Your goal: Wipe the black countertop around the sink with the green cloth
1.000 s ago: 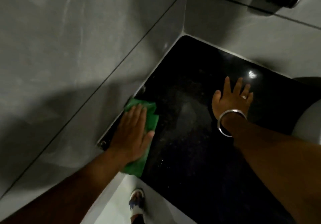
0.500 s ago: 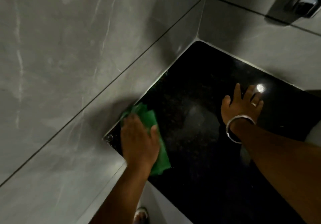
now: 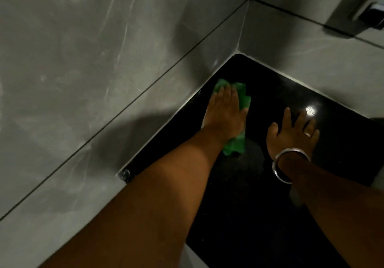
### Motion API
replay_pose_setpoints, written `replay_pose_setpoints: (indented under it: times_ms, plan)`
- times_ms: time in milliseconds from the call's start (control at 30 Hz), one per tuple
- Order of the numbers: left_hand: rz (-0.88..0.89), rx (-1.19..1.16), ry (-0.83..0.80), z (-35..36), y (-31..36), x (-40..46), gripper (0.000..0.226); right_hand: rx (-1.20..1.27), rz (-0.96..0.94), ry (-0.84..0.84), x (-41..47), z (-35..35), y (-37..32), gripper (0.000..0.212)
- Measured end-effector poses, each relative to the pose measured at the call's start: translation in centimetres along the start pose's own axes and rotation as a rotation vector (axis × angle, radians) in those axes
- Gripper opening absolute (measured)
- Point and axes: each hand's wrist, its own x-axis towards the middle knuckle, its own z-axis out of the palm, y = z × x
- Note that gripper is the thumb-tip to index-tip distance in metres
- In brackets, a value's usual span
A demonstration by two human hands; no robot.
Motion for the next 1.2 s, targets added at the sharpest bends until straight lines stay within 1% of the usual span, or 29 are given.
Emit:
replay_pose_setpoints:
  times_ms: [100, 133, 233, 367, 400, 500, 600, 667, 700, 733, 767, 800, 833, 900, 933, 967, 1000, 1033, 1067, 1133, 1200]
  plan:
    - [-0.249, -0.105, 0.021, -0.3, 1.5, 4.0, 0.083, -0.008, -0.009, 0.031, 0.1, 0.1, 0.2, 0.063]
    - [-0.300, -0.139, 0.036, -0.4, 1.7, 4.3, 0.085, -0.014, -0.009, 0.025, 0.1, 0.1, 0.3, 0.063]
    - [-0.339, -0.213, 0.080, -0.8, 0.5, 2.2, 0.087, -0.017, -0.017, 0.028, 0.0, 0.0, 0.3, 0.062]
    - [-0.308, -0.168, 0.209, -1.0, -4.0, -7.9, 0.083, -0.018, -0.005, -0.005, -0.2, -0.3, 0.3, 0.064]
    - [-0.299, -0.159, 0.210, -1.1, -5.6, -11.1, 0.082, -0.023, -0.006, -0.009, -0.2, -0.3, 0.2, 0.064]
    - [-0.287, -0.061, 0.120, -1.3, -10.3, -20.4, 0.079, -0.006, -0.016, -0.013, -0.5, -0.3, 0.2, 0.066]
    - [-0.192, 0.031, 0.107, -1.0, -13.7, -24.9, 0.076, -0.012, -0.016, -0.037, -0.4, -0.2, 0.4, 0.067]
    - [-0.176, 0.071, 0.138, -0.5, -13.8, -25.1, 0.077, -0.013, -0.024, -0.044, -0.2, -0.2, 0.4, 0.068]
    - [-0.170, 0.102, 0.163, -0.2, -12.8, -25.3, 0.076, -0.003, -0.026, -0.043, -0.2, -0.1, 0.3, 0.068]
    - [-0.137, 0.141, 0.194, 0.6, -10.9, -25.5, 0.075, 0.009, -0.026, -0.040, -0.1, 0.0, 0.3, 0.068]
    - [-0.065, 0.169, 0.211, 1.7, -7.9, -26.3, 0.073, 0.018, -0.026, -0.039, -0.2, 0.0, 0.4, 0.068]
    - [0.052, 0.180, 0.202, 3.2, -3.9, -27.6, 0.072, 0.019, -0.028, -0.038, -0.2, -0.1, 0.4, 0.068]
    - [0.188, 0.166, 0.152, 4.9, 0.5, -29.3, 0.074, 0.021, -0.028, -0.038, -0.3, -0.1, 0.4, 0.068]
    - [0.422, 0.071, -0.023, 6.8, 8.0, -33.0, 0.076, 0.023, -0.031, -0.049, -0.3, -0.4, 0.5, 0.067]
    - [0.502, 0.047, -0.095, 6.9, 9.4, -34.1, 0.073, 0.017, -0.038, -0.053, -0.3, -0.4, 0.4, 0.067]
    - [0.567, 0.018, -0.144, 6.8, 9.2, -34.2, 0.070, 0.010, -0.042, -0.056, -0.2, -0.4, 0.3, 0.067]
    - [0.626, -0.012, -0.166, 6.2, 7.3, -33.7, 0.069, 0.004, -0.038, -0.059, -0.2, -0.4, 0.3, 0.067]
    - [0.645, -0.015, -0.171, 5.2, 4.5, -32.8, 0.070, -0.002, -0.039, -0.060, -0.3, -0.5, 0.3, 0.067]
    - [0.622, 0.032, -0.156, 4.2, 1.1, -31.6, 0.071, -0.002, -0.045, -0.058, -0.3, -0.6, 0.4, 0.067]
    - [0.498, 0.193, -0.054, 1.5, -6.6, -29.0, 0.074, 0.006, -0.053, -0.065, -0.3, -0.6, 0.5, 0.068]
    - [0.396, 0.262, -0.031, -1.0, -12.8, -26.5, 0.072, 0.018, -0.032, -0.069, -0.4, -0.6, 0.9, 0.069]
